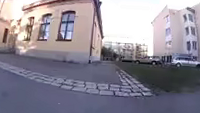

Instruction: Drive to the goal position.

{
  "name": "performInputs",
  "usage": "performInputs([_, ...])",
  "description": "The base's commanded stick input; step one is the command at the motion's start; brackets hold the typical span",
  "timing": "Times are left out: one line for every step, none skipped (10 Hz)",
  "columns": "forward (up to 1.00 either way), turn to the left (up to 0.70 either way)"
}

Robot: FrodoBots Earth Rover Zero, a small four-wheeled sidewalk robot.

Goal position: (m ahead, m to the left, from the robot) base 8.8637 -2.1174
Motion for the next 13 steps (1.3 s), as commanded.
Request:
performInputs([0.50,0.00])
performInputs([0.50,0.00])
performInputs([0.50,0.00])
performInputs([0.50,0.00])
performInputs([0.50,0.00])
performInputs([0.50,0.00])
performInputs([0.50,0.00])
performInputs([0.50,0.00])
performInputs([0.50,0.00])
performInputs([0.50,0.00])
performInputs([0.50,0.00])
performInputs([0.50,0.00])
performInputs([0.50,0.00])
